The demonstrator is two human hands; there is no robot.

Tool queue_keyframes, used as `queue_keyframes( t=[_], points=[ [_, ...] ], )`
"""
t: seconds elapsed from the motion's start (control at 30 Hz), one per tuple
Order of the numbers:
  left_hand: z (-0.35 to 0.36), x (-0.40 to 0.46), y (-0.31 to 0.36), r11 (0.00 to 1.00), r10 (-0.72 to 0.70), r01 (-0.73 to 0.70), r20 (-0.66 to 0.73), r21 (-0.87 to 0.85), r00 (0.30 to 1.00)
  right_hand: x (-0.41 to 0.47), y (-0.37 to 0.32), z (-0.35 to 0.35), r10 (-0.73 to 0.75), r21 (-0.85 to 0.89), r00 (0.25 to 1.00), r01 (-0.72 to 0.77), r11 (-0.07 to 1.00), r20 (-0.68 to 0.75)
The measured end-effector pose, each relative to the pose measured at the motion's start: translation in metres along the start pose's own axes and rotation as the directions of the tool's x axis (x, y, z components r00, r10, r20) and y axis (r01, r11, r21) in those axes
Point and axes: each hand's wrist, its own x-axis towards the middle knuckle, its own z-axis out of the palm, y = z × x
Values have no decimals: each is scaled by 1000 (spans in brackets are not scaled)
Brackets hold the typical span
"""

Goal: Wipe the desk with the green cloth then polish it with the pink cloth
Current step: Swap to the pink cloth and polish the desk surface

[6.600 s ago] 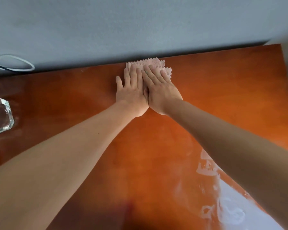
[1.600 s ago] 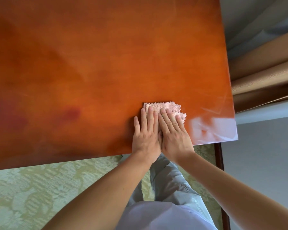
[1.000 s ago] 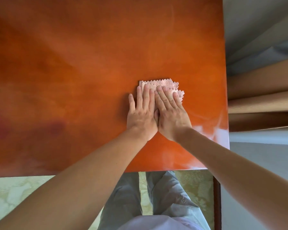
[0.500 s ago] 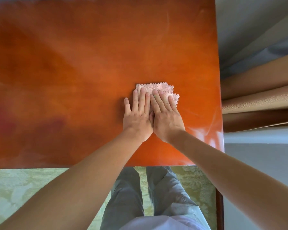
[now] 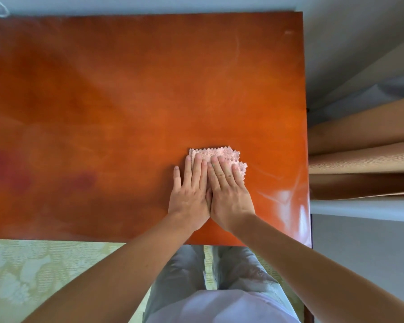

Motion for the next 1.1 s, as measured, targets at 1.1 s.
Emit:
queue_keyframes(
  t=[1.1],
  points=[
    [-148, 283, -64, 997, 71, -70, -125, 15, 990, 269, 108, -133, 109, -99, 991, -116, 988, -72]
  ],
)
